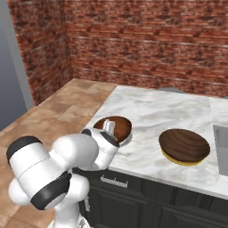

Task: Move the bowls from the cabinet to the plates on the dining table.

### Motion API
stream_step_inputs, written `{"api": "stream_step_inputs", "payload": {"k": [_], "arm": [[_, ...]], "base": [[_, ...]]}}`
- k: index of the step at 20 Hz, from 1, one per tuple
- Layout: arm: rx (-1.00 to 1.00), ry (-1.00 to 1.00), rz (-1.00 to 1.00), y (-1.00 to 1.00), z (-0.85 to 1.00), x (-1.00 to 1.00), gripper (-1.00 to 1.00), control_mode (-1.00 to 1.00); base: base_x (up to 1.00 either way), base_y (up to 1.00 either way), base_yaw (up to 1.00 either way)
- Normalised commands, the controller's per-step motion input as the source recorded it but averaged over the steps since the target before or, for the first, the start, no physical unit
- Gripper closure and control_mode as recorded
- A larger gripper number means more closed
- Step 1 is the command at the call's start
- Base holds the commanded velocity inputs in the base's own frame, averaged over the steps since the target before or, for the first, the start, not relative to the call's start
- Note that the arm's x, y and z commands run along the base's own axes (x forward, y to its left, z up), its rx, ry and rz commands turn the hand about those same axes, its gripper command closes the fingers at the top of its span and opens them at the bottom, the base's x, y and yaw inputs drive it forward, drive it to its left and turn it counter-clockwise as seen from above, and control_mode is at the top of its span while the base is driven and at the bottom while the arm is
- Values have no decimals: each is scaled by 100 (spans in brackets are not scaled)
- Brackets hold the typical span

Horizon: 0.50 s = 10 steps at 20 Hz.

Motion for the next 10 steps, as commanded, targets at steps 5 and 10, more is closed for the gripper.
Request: {"api": "stream_step_inputs", "payload": {"k": [5, 10], "arm": [[0, -5, 1, -2, 59, -35, -100, -100], [0, -8, 2, 0, 80, -45, -100, -100]], "base": [[0, 0, 0], [0, 0, 0]]}}
